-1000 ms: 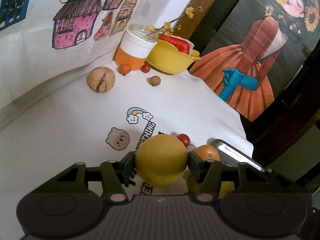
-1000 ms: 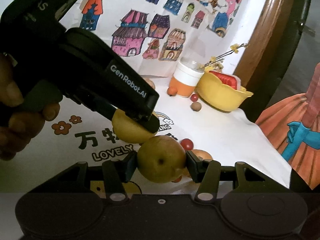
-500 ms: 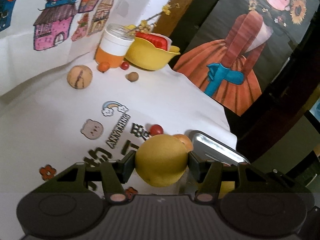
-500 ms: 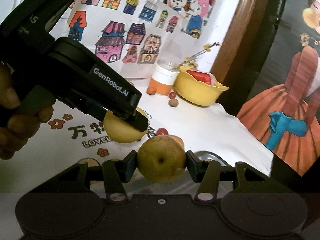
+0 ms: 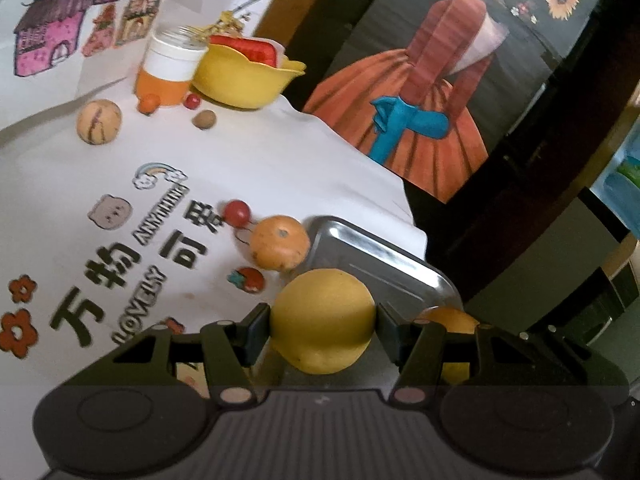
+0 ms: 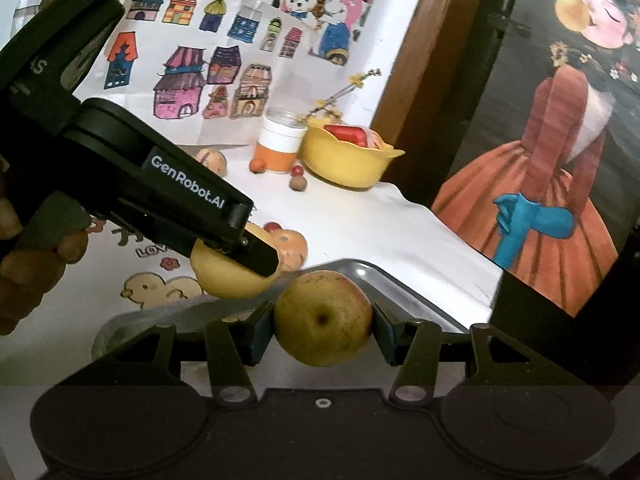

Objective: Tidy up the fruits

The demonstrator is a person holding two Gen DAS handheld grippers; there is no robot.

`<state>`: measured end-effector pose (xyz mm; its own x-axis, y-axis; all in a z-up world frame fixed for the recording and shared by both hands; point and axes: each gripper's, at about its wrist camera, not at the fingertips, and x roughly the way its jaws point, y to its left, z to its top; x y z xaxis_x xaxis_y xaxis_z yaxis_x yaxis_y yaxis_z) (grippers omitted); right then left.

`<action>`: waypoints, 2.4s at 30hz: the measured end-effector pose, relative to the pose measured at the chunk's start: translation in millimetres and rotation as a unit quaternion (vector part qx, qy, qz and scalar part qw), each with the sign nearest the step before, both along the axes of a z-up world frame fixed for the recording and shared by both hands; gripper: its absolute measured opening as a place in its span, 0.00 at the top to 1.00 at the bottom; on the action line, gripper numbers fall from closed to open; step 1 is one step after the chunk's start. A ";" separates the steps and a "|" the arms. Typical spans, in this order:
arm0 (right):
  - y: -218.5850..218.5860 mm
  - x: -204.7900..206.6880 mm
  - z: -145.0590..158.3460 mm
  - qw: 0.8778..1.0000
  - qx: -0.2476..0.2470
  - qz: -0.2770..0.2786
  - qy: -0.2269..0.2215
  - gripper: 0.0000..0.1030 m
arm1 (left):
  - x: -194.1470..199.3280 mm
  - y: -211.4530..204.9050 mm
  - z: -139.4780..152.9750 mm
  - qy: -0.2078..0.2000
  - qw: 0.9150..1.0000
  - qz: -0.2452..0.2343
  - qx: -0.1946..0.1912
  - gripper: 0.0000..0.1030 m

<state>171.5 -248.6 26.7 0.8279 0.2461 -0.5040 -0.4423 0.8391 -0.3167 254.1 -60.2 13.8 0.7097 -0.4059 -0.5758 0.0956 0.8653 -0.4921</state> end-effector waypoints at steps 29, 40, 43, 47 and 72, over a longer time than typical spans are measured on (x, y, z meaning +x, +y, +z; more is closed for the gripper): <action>-56.7 -34.9 -11.8 0.998 0.010 -0.056 0.031 0.47 | -24.1 -53.5 -11.3 0.022 0.997 -0.066 0.039 0.41; -56.5 -39.4 -12.2 0.998 0.015 -0.052 0.035 0.47 | -29.0 -60.3 -13.6 0.026 0.996 -0.077 0.046 0.41; -56.6 -39.3 -12.3 0.998 0.015 -0.052 0.035 0.47 | -29.2 -60.4 -13.6 0.026 0.996 -0.077 0.046 0.41; -56.7 -39.5 -12.4 0.998 0.014 -0.053 0.035 0.47 | -30.5 -61.4 -13.8 0.025 0.996 -0.078 0.048 0.41; -55.1 -41.1 -16.8 0.997 0.028 -0.048 0.046 0.45 | -30.5 -60.0 -16.0 0.027 0.995 -0.081 0.044 0.40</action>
<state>130.5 -303.8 9.9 0.7996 0.1980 -0.5669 -0.3848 0.8937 -0.2307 223.5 -120.2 -2.1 0.6054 -0.4583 -0.6507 0.2126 0.8810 -0.4228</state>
